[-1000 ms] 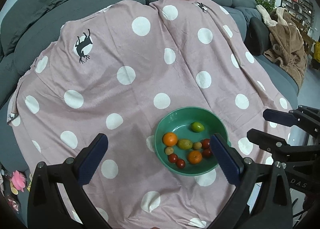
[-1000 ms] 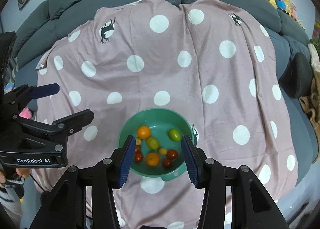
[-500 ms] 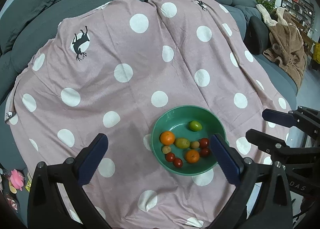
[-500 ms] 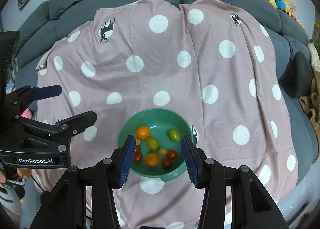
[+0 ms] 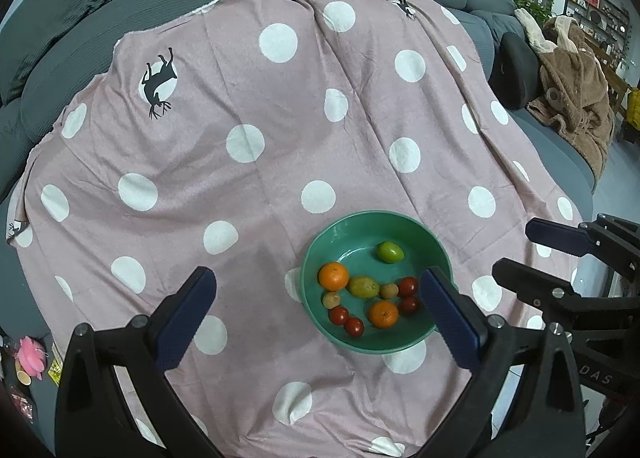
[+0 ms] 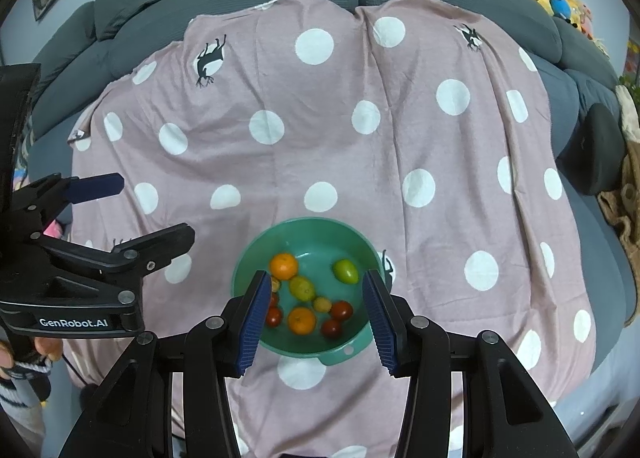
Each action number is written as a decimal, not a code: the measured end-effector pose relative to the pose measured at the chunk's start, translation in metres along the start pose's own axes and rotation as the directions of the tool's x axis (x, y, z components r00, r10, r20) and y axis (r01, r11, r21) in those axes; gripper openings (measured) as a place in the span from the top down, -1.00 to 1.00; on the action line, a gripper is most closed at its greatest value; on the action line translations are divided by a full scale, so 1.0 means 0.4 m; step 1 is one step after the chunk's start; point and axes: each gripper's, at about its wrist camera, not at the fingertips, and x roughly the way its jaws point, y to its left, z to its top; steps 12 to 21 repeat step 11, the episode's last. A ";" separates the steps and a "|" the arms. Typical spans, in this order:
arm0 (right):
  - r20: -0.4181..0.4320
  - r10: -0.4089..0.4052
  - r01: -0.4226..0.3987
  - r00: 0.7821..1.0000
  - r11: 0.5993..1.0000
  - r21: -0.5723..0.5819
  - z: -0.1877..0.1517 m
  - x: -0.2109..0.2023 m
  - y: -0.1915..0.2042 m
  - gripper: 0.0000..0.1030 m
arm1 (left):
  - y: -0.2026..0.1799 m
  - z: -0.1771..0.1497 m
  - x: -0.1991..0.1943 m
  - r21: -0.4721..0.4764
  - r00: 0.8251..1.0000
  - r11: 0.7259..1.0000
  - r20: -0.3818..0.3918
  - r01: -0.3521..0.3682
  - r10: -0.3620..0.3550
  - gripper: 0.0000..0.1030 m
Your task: Organize fruits
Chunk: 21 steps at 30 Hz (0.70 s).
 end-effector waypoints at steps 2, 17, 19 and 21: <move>0.000 0.000 0.000 1.000 1.000 -0.004 0.002 0.004 0.000 0.06 | 0.000 0.000 0.001 -0.001 1.000 1.000 0.000 -0.002 0.002 -0.98; 0.000 0.003 -0.003 1.000 1.000 -0.002 0.004 0.007 0.005 0.06 | 0.008 0.001 0.009 -0.015 1.000 1.000 -0.004 0.008 -0.008 -0.98; 0.000 0.003 -0.003 1.000 1.000 -0.002 0.004 0.007 0.005 0.06 | 0.008 0.001 0.009 -0.015 1.000 1.000 -0.004 0.008 -0.008 -0.98; 0.000 0.003 -0.003 1.000 1.000 -0.002 0.004 0.007 0.005 0.06 | 0.008 0.001 0.009 -0.015 1.000 1.000 -0.004 0.008 -0.008 -0.98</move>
